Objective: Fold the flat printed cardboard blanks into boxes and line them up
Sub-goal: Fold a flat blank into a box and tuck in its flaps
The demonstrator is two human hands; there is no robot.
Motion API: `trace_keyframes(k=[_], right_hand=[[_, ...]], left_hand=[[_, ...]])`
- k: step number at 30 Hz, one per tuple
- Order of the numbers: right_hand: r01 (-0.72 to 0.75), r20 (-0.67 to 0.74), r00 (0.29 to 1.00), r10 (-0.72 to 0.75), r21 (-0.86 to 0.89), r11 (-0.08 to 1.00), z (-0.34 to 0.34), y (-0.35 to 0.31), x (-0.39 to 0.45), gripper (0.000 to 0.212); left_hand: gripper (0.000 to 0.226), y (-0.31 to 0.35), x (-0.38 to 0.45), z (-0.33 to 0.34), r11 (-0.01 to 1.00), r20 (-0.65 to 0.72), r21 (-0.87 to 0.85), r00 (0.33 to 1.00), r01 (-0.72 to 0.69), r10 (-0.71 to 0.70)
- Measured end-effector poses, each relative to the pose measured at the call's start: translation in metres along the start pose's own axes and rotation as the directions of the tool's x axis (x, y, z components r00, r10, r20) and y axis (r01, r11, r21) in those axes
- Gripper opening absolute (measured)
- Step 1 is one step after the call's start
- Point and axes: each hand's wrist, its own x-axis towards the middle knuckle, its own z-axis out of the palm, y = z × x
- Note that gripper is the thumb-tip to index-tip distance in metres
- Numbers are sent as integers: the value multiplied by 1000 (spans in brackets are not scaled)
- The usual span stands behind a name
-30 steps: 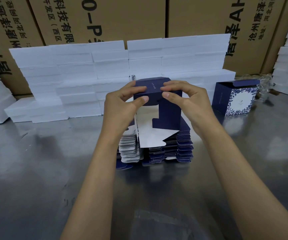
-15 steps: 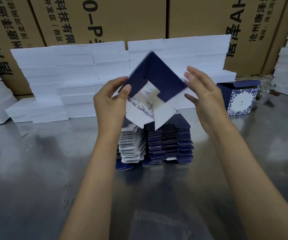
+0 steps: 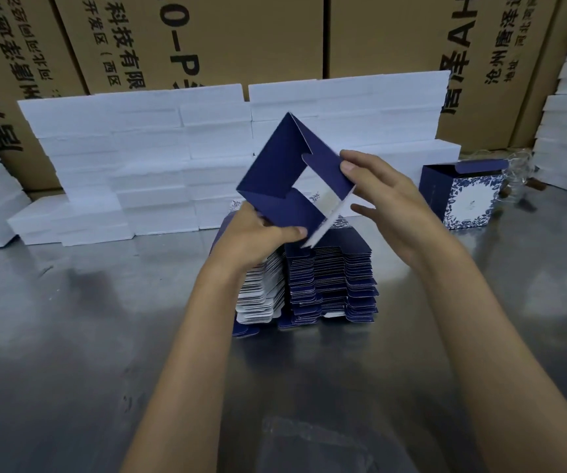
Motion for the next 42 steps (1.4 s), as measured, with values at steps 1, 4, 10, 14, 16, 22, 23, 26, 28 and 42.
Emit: trace_keyframes(k=[1, 4, 10, 14, 16, 22, 23, 26, 28, 42], right_hand=[[11, -12, 1000, -11, -20, 1000, -2, -1, 1, 31], [23, -1, 1000, -23, -51, 998, -7, -2, 0, 33], [62, -4, 998, -63, -172, 983, -12, -7, -5, 37], [114, -77, 987, -141, -276, 954, -6, -9, -4, 30], [149, -89, 978, -189, -333, 931, -4, -11, -3, 29], [165, -38, 978, -205, -455, 875, 1, -20, -6, 31], [159, -28, 981, -191, -442, 883, 4, -21, -6, 30], [136, -1, 989, -147, -370, 919, 11, -24, -8, 30], [137, 8, 989, -144, -363, 922, 17, -23, -9, 31], [146, -70, 985, -158, -154, 977, 27, -10, -7, 15]], left_hand=[[36, 1, 0, -2, 998, 36, 66, 999, 8, -11], [13, 5, -4, -7, 975, 75, 221, 996, 28, -45], [34, 8, -11, -14, 911, 218, 403, 959, 83, -183], [32, 8, -15, -33, 901, 215, 426, 958, 85, -191], [32, 9, -15, -45, 889, 166, 448, 969, 90, -182], [55, 17, -16, -49, 965, -135, 232, 979, -120, 154], [50, 20, -16, -45, 959, -146, 178, 958, -221, 248], [24, 27, -16, -27, 917, -111, 120, 913, -380, 393], [15, 25, -16, -15, 908, -111, 106, 903, -405, 416], [17, 12, -7, 2, 892, -238, 41, 862, -451, 447]])
